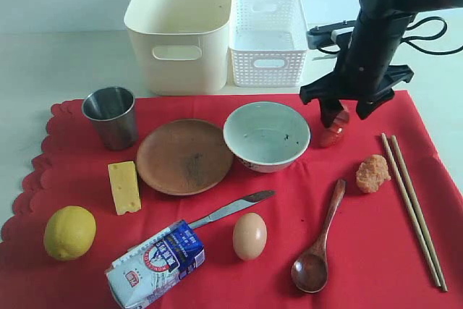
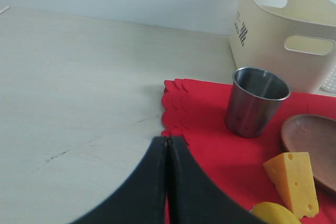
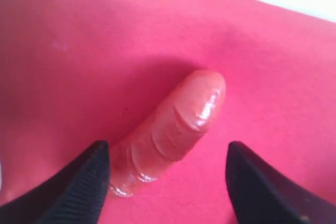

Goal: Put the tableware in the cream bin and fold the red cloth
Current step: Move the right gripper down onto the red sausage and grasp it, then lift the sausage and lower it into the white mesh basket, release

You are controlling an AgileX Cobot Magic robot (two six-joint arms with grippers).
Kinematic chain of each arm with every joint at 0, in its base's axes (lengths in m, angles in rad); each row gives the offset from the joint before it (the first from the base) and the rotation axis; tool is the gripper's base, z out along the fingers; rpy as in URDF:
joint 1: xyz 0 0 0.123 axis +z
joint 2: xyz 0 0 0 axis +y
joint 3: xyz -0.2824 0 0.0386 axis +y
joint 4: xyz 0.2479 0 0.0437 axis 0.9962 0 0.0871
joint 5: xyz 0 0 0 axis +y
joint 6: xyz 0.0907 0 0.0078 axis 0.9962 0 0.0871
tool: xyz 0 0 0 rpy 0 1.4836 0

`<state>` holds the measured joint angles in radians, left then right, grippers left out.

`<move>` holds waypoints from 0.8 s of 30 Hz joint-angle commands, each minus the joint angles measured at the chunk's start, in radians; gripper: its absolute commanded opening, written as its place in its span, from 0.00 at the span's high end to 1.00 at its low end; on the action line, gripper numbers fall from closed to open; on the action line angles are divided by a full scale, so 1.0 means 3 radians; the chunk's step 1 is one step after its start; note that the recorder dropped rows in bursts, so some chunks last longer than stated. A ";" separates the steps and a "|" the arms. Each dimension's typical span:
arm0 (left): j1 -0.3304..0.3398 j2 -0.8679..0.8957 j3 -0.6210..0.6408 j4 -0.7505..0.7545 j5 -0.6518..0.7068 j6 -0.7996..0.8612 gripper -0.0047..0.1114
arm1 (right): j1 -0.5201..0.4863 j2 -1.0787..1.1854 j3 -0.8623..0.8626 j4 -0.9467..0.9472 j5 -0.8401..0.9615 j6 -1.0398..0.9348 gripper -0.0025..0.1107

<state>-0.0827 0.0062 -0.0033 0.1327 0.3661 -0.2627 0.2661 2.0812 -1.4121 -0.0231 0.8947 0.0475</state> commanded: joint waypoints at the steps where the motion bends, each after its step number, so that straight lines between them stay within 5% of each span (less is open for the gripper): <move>1: 0.0005 -0.0021 0.0011 -0.0024 -0.0015 0.0000 0.96 | -0.0001 0.0027 0.0000 -0.0030 0.0076 0.0009 0.40; 12: 0.0005 -0.0021 0.0011 -0.0024 -0.0015 0.0000 0.96 | -0.0001 0.0207 0.0000 0.0143 -0.0038 -0.0095 0.46; 24: 0.0005 -0.0021 0.0011 -0.0024 -0.0015 0.0000 0.96 | -0.0001 0.0122 0.0000 0.0141 -0.0044 -0.0158 0.93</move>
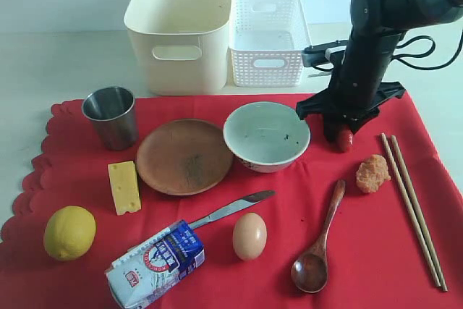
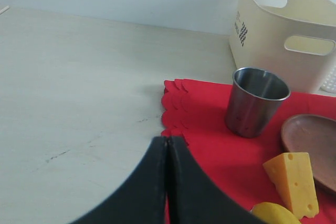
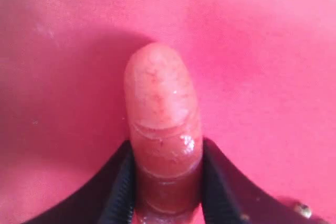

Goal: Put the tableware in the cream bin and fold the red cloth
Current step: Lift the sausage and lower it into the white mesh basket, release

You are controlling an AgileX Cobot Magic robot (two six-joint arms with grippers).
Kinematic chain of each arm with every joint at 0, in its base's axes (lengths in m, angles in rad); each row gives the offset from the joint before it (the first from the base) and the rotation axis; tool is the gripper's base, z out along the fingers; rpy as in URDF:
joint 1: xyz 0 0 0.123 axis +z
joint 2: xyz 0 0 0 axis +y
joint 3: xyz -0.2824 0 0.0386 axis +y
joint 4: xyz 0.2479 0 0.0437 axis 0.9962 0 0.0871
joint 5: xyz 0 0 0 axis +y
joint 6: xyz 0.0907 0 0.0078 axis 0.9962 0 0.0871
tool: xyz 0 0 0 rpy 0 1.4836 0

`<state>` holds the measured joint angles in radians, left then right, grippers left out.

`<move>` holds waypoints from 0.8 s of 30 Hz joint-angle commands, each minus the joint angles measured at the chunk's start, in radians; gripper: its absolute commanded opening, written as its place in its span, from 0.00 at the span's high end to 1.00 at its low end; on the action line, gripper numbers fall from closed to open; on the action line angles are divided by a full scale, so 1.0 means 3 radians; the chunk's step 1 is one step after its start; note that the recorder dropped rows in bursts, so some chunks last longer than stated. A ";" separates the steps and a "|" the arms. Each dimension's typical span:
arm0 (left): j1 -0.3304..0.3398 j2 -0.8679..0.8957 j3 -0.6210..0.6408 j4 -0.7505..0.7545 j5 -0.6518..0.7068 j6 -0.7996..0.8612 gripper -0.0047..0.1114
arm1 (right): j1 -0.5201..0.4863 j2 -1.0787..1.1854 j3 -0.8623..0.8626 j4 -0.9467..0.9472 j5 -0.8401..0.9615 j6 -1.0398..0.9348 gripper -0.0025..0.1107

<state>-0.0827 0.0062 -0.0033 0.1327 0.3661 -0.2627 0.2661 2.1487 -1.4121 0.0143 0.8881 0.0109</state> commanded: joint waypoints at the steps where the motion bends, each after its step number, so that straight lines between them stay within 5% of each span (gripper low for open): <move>1: 0.0005 -0.0021 0.0011 -0.0024 -0.0015 0.0000 0.96 | -0.0001 -0.0129 0.0000 0.0012 -0.0022 -0.0036 0.94; 16: 0.0005 -0.0021 0.0011 -0.0024 -0.0015 0.0000 0.96 | 0.0005 -0.0907 0.0000 0.0056 -0.0111 -0.0110 0.95; 24: 0.0005 -0.0021 0.0011 -0.0024 -0.0015 0.0000 0.96 | 0.0005 -0.1080 -0.0006 0.0904 -0.0521 -0.0834 0.95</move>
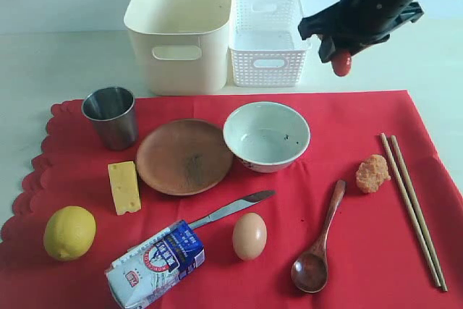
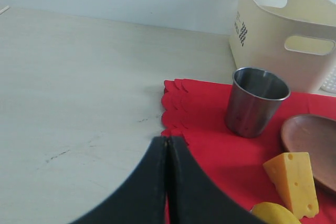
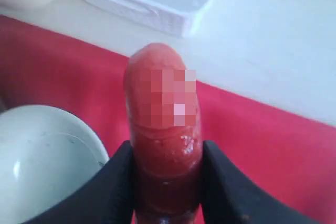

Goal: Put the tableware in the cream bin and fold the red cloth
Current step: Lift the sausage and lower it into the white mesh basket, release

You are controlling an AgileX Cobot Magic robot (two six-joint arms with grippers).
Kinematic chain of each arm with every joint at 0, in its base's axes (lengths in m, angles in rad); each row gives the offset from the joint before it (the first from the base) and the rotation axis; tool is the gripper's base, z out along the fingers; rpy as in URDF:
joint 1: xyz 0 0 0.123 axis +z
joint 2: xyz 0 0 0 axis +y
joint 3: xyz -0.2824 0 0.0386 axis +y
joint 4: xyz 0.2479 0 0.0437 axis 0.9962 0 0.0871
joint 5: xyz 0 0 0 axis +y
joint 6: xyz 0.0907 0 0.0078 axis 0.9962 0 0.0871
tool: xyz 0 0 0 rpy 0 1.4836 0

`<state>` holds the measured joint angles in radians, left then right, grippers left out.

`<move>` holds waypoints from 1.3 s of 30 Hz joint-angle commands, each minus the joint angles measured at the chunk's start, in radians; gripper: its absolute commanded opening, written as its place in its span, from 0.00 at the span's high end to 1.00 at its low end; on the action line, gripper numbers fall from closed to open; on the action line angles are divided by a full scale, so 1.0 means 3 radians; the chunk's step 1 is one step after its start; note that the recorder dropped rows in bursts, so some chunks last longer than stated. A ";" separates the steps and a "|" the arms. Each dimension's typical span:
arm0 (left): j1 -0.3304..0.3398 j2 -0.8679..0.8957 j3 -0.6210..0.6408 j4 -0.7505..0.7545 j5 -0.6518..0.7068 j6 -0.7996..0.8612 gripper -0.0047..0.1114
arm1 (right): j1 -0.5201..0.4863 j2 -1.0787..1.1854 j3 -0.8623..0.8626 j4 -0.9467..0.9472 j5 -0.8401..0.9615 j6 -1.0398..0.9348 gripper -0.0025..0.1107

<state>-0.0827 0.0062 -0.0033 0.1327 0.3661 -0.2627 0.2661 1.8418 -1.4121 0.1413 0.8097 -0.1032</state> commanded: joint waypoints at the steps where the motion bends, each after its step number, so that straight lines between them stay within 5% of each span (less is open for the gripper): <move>1: 0.0005 -0.0021 0.0011 -0.0024 -0.0015 0.0000 0.96 | 0.0005 -0.0050 -0.0006 0.0652 -0.0316 -0.0600 0.95; 7: 0.0005 -0.0021 0.0011 -0.0024 -0.0015 0.0000 0.96 | 0.0005 0.0021 -0.0006 0.1348 -0.0771 -0.1216 0.95; 15: 0.0005 -0.0021 0.0011 -0.0024 -0.0015 0.0000 0.96 | 0.0005 0.0245 -0.0078 0.1417 -0.1232 -0.1499 0.95; 39: 0.0005 -0.0021 0.0011 -0.0024 -0.0015 0.0000 0.96 | 0.0005 0.1679 -0.1678 0.1209 -0.0862 -0.1542 0.95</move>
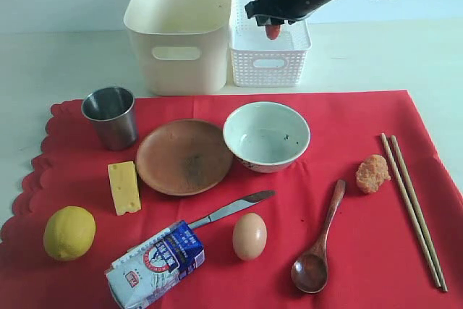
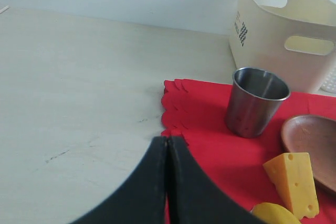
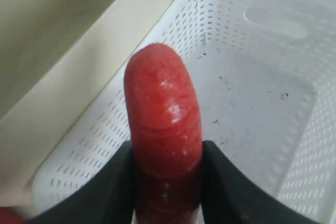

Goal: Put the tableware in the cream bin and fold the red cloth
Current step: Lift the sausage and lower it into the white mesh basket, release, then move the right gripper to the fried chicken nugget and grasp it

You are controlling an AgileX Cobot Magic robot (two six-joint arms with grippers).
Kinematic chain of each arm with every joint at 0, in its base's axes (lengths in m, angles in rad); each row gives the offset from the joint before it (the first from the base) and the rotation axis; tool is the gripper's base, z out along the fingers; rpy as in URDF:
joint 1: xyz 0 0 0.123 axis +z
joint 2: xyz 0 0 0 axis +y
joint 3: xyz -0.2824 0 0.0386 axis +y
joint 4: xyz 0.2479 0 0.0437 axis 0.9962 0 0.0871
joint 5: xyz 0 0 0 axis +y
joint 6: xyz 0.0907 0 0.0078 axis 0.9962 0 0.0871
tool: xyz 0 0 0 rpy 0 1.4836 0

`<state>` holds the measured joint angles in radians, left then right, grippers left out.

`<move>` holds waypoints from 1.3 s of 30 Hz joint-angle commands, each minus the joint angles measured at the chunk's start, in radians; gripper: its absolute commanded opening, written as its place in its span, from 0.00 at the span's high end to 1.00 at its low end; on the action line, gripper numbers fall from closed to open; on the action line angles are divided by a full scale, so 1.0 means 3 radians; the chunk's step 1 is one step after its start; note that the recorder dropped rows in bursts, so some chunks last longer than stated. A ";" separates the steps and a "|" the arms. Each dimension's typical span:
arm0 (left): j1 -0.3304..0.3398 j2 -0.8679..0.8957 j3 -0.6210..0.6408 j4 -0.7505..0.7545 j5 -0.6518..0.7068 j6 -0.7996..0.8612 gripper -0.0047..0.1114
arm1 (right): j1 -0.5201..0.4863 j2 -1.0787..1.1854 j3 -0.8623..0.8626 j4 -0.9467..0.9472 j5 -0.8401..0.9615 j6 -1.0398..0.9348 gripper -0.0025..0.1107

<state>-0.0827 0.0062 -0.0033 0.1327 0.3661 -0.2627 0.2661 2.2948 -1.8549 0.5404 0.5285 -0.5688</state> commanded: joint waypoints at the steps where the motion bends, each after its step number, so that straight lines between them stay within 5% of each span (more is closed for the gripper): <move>1: 0.0005 -0.0021 0.0011 -0.0024 -0.0015 0.0000 0.96 | 0.0005 0.0220 -0.0246 -0.0203 0.0099 0.0077 0.95; 9: 0.0005 -0.0021 0.0011 -0.0024 -0.0015 0.0000 0.96 | 0.0005 0.0478 -0.0499 -0.0628 0.0362 0.0364 0.90; 23: 0.0005 -0.0021 0.0011 -0.0024 -0.0015 0.0000 0.96 | 0.0005 0.0431 -0.0509 -0.0622 0.0410 0.0364 0.36; 39: 0.0005 -0.0021 0.0011 -0.0024 -0.0015 0.0000 0.96 | 0.0005 -0.0280 -0.0509 -0.0600 0.1206 0.0553 0.36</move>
<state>-0.0827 0.0062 -0.0033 0.1327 0.3661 -0.2627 0.2661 2.2568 -2.0013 0.3634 0.8388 -0.4281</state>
